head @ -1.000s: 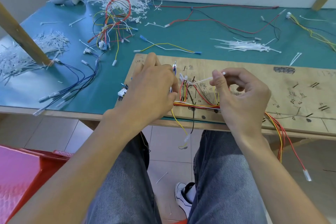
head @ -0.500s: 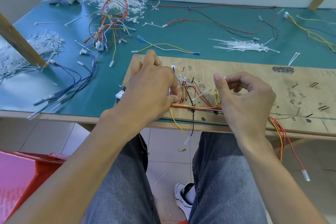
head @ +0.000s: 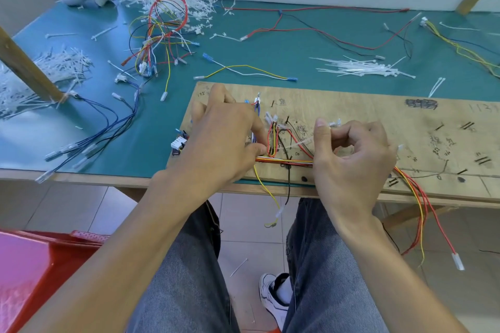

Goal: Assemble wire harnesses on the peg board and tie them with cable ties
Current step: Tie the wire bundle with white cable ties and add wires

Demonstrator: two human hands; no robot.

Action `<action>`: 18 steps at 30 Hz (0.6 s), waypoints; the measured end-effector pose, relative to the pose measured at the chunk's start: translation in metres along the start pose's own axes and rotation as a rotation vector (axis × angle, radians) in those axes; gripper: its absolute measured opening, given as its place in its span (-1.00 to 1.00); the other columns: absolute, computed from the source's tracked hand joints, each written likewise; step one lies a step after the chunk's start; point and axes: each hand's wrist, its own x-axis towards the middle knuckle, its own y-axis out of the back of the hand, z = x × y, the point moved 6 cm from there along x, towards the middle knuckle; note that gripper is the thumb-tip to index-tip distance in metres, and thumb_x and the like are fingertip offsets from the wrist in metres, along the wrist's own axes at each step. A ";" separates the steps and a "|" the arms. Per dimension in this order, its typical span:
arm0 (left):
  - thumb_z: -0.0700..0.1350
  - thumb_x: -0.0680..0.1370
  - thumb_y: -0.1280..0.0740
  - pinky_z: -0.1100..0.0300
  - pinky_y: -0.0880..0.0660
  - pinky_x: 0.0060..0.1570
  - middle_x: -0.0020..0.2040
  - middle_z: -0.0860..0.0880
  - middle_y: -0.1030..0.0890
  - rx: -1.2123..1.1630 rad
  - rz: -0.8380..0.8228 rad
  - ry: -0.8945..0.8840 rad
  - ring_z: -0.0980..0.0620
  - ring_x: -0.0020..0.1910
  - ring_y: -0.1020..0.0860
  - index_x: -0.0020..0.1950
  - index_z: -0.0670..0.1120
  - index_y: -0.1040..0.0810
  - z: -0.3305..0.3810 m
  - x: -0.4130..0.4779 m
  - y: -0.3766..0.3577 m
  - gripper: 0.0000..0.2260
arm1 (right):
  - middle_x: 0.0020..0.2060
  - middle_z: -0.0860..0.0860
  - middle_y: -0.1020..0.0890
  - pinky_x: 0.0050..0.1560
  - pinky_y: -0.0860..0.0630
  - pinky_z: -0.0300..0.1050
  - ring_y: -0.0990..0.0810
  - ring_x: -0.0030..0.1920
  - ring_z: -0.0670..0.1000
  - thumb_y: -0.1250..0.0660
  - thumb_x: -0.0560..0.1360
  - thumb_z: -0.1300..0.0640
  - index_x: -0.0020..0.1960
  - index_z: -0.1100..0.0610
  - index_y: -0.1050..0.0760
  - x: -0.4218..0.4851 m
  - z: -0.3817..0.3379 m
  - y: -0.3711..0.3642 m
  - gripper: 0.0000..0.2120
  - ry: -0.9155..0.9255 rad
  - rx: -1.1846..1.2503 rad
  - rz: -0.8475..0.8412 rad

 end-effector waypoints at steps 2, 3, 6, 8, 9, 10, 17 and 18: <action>0.12 0.44 -0.58 0.16 0.00 -0.08 0.13 0.13 -0.59 0.003 -0.020 0.025 0.07 0.13 -0.22 -0.26 0.29 -0.60 0.000 0.001 -0.001 -0.82 | -0.29 -0.29 -0.45 0.32 0.03 -0.49 -0.49 -0.16 -0.03 -0.47 0.55 -0.07 -0.29 -0.03 -0.51 -0.001 -0.001 0.002 -0.71 0.003 -0.011 0.039; 0.11 0.45 -0.58 0.16 0.00 -0.09 0.13 0.13 -0.59 0.012 -0.030 0.031 0.07 0.13 -0.22 -0.26 0.28 -0.61 0.001 0.001 -0.002 -0.82 | -0.28 -0.30 -0.42 0.33 0.05 -0.50 -0.49 -0.16 -0.02 -0.47 0.56 -0.07 -0.28 -0.02 -0.52 -0.001 -0.001 0.003 -0.71 0.011 -0.011 0.047; 0.10 0.46 -0.57 0.14 -0.01 -0.08 0.12 0.13 -0.59 0.016 -0.042 0.042 0.06 0.14 -0.22 -0.24 0.26 -0.62 0.002 0.002 -0.002 -0.83 | -0.31 -0.30 -0.38 0.20 -0.16 -0.32 -0.50 -0.14 0.03 -0.48 0.55 -0.07 -0.28 0.03 -0.56 0.000 -0.006 -0.002 -0.71 0.082 -0.042 0.004; 0.11 0.47 -0.57 0.15 -0.02 -0.08 0.14 0.13 -0.59 0.000 -0.044 0.054 0.05 0.15 -0.23 -0.24 0.25 -0.61 0.001 0.002 -0.003 -0.83 | -0.33 -0.31 -0.37 0.04 -0.17 -0.12 -0.50 -0.13 0.03 -0.49 0.54 -0.08 -0.28 0.03 -0.57 0.001 -0.008 -0.006 -0.71 0.132 -0.062 -0.048; 0.11 0.47 -0.57 0.15 -0.02 -0.07 0.14 0.13 -0.58 -0.002 -0.043 0.062 0.04 0.15 -0.23 -0.23 0.25 -0.60 0.000 0.002 -0.003 -0.83 | -0.33 -0.32 -0.37 0.02 -0.15 -0.10 -0.49 -0.12 0.02 -0.49 0.53 -0.10 -0.28 0.02 -0.57 0.001 -0.009 -0.008 -0.70 0.149 -0.065 -0.071; 0.12 0.48 -0.56 0.14 -0.02 -0.06 0.13 0.14 -0.59 0.003 -0.040 0.062 0.05 0.15 -0.23 -0.21 0.24 -0.60 0.000 0.002 -0.003 -0.84 | -0.33 -0.32 -0.38 0.02 -0.13 -0.11 -0.48 -0.11 0.00 -0.49 0.54 -0.12 -0.28 0.00 -0.58 0.002 -0.010 -0.009 -0.70 0.161 -0.071 -0.092; 0.02 0.55 -0.49 -0.07 -0.32 0.19 0.01 0.19 -0.59 0.012 0.014 0.002 0.07 0.08 -0.20 -0.03 0.10 -0.64 0.004 0.005 -0.007 -0.94 | -0.37 -0.23 -0.50 0.01 -0.12 -0.08 -0.46 -0.09 -0.04 -0.44 0.56 -0.23 -0.27 -0.07 -0.56 0.003 -0.011 -0.016 -0.67 0.190 -0.105 -0.183; 0.02 0.55 -0.50 -0.05 -0.31 0.17 0.01 0.20 -0.59 0.015 0.018 0.000 0.07 0.07 -0.19 -0.03 0.11 -0.64 0.005 0.006 -0.007 -0.93 | -0.38 -0.21 -0.50 0.01 -0.12 -0.07 -0.45 -0.09 -0.05 -0.44 0.56 -0.24 -0.26 -0.08 -0.54 0.003 -0.012 -0.016 -0.67 0.195 -0.111 -0.189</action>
